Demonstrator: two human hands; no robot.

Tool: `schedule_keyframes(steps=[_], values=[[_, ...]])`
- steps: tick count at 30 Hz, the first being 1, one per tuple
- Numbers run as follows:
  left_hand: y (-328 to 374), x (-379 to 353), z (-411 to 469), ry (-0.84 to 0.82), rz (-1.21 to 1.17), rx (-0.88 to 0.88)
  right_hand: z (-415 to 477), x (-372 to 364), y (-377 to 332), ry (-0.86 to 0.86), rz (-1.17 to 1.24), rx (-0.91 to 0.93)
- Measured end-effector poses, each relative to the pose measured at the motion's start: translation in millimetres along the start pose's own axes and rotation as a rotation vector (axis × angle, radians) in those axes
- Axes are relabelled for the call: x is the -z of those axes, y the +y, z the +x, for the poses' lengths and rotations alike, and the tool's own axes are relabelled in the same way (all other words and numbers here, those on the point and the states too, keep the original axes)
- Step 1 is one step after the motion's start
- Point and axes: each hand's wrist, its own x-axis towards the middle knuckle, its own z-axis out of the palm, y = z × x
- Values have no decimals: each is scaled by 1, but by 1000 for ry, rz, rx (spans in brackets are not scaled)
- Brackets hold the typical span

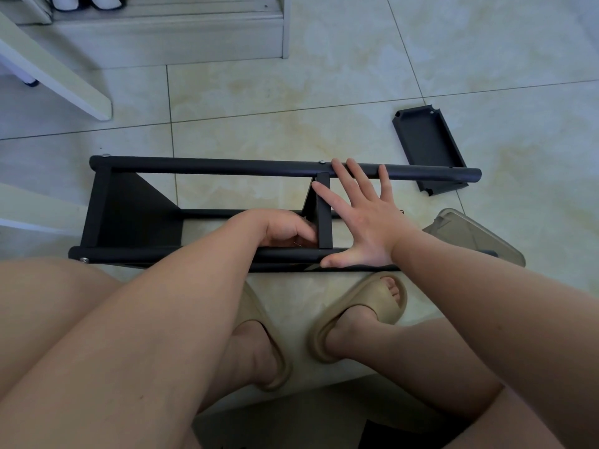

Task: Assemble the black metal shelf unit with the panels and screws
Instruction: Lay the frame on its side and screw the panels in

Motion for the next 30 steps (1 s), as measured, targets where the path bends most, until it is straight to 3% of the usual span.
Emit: schedule_keyframes(steps=[4,12,19,24,30], values=[[0,-1,2,28,-70,-27,0,1,0,-12,-1,-6],[1,-1,1,48,59,15,0,2,0,-15,-6,-11],[0,-2,0,53,-94,-45,0,0,0,-2,-10,-3],[0,-1,1,37,28,38,0,0,0,2,-3,-1],[-1,-1,0,45,-7,-34,1,-1,0,6,-1,1]])
